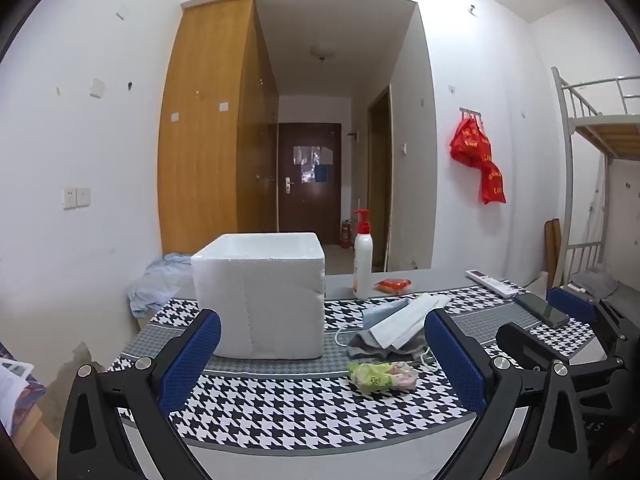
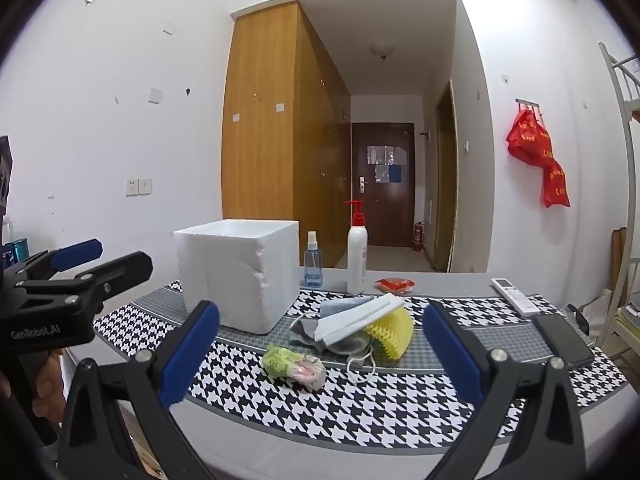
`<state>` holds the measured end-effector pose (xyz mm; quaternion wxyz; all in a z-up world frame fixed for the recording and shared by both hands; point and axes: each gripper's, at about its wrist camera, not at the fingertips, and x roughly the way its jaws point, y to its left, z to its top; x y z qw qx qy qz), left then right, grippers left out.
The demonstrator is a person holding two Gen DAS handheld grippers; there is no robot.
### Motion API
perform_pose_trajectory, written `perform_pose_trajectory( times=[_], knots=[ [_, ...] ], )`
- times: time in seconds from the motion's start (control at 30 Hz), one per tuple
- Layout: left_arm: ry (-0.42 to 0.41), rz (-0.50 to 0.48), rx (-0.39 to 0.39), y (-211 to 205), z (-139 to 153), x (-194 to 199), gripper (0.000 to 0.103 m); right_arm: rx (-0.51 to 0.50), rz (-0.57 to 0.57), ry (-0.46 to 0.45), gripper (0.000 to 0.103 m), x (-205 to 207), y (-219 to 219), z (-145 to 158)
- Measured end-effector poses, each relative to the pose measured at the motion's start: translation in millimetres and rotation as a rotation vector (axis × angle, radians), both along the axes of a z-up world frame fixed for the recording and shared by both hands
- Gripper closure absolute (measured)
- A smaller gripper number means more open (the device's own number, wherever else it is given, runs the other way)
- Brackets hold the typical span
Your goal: Organize soft objects
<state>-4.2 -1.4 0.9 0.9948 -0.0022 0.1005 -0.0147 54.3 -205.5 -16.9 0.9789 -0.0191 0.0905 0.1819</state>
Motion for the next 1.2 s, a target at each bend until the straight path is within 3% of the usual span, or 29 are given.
perform_pose_trajectory(
  times=[1.2],
  knots=[
    [0.012, 0.003, 0.002, -0.1, -2.1, 2.2, 0.001, -0.021, 0.002, 0.001, 0.0, -1.0, 1.9, 0.4]
  ],
)
